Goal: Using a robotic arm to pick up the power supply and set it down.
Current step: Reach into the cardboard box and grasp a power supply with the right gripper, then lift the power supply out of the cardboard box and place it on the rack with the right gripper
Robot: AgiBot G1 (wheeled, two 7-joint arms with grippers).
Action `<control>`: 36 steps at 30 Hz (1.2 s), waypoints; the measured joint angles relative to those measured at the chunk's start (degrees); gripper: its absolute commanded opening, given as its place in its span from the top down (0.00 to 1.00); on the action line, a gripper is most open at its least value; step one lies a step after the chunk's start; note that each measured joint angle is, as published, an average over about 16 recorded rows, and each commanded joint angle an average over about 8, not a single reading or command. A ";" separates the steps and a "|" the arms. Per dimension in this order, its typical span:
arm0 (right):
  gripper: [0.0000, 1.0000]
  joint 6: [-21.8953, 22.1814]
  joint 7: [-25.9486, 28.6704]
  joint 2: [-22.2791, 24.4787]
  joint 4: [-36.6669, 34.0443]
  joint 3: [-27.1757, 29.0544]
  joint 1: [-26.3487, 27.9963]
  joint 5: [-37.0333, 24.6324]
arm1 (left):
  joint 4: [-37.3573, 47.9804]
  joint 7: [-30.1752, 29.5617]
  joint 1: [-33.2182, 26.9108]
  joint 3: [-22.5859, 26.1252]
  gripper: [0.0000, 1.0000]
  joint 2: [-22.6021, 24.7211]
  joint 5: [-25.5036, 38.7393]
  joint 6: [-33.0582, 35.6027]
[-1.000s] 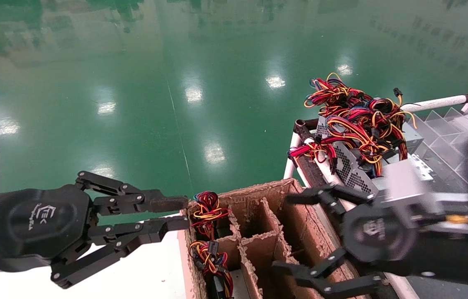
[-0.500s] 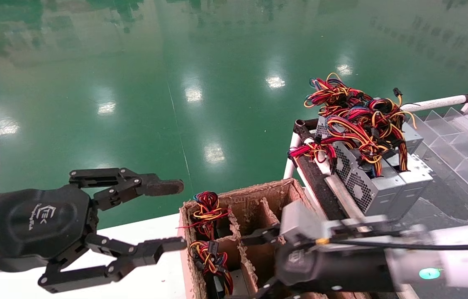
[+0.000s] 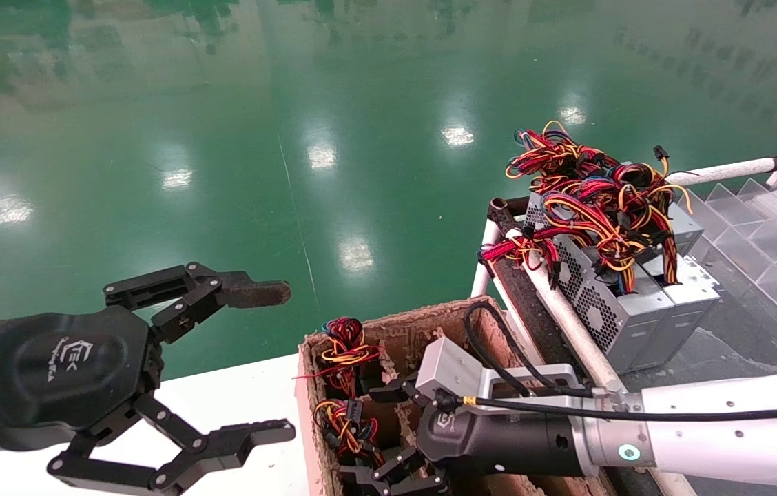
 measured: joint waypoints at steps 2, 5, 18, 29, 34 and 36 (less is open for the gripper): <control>1.00 0.38 -0.33 -0.33 -0.23 -0.05 -0.14 -0.21 | 0.00 0.00 0.00 0.00 0.00 0.00 0.00 0.00; 1.00 0.72 -0.82 -0.76 -0.65 -0.13 -0.26 -0.42 | 0.00 0.00 0.00 0.01 0.00 0.00 0.00 0.00; 1.00 0.89 -2.56 -1.99 -2.89 -0.34 -0.30 -0.58 | 0.00 0.01 0.00 0.02 0.00 -0.01 -0.01 -0.01; 1.00 0.17 -3.57 -2.03 -4.33 0.33 -0.55 1.11 | 0.00 0.02 -0.01 0.03 0.00 -0.01 -0.02 -0.01; 1.00 -0.64 -4.05 -1.52 -4.78 1.19 -0.88 2.99 | 0.00 0.02 -0.01 0.04 0.00 -0.01 -0.03 -0.02; 1.00 -0.99 -4.25 -1.12 -4.87 1.73 -1.05 4.00 | 0.00 0.02 -0.01 0.04 0.00 -0.02 -0.03 -0.02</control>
